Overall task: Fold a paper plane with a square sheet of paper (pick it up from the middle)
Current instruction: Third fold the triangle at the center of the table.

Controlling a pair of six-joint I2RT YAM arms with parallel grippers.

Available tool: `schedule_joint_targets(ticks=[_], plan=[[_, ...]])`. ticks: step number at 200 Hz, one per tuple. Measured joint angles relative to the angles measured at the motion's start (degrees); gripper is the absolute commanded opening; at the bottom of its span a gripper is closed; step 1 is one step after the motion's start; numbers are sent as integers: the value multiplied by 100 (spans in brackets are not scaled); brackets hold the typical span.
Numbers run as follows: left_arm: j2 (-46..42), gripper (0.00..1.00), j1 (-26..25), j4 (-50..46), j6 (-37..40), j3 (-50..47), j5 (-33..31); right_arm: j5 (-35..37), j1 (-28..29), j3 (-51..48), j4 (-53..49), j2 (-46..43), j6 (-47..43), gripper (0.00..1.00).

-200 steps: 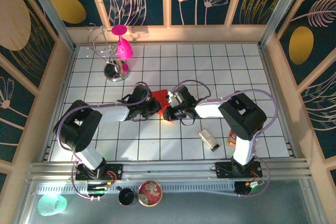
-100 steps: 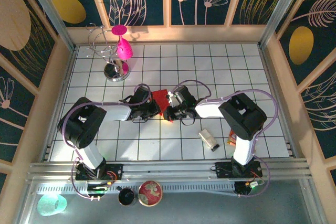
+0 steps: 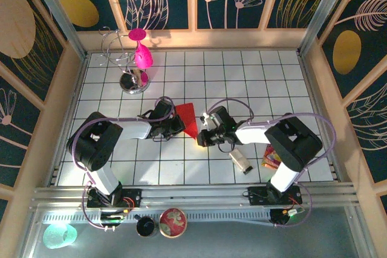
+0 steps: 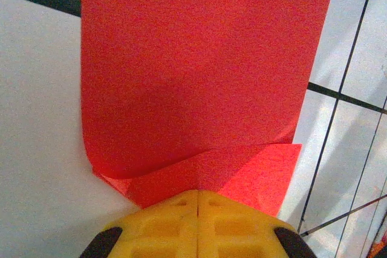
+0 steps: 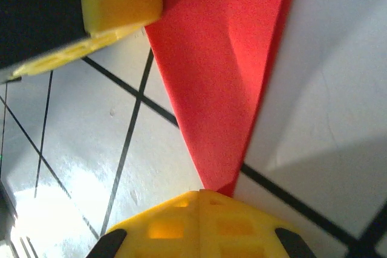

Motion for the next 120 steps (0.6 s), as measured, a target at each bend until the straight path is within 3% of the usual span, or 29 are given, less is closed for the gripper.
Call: schedule_joint_targets(ticks=[49,120], plan=[[22,7,0,-48,68,57,7,127,-129,74,-28,-745,-20,1],[44,7,0,-44,87,74,70,-37,-127,688,87,509,2,0]])
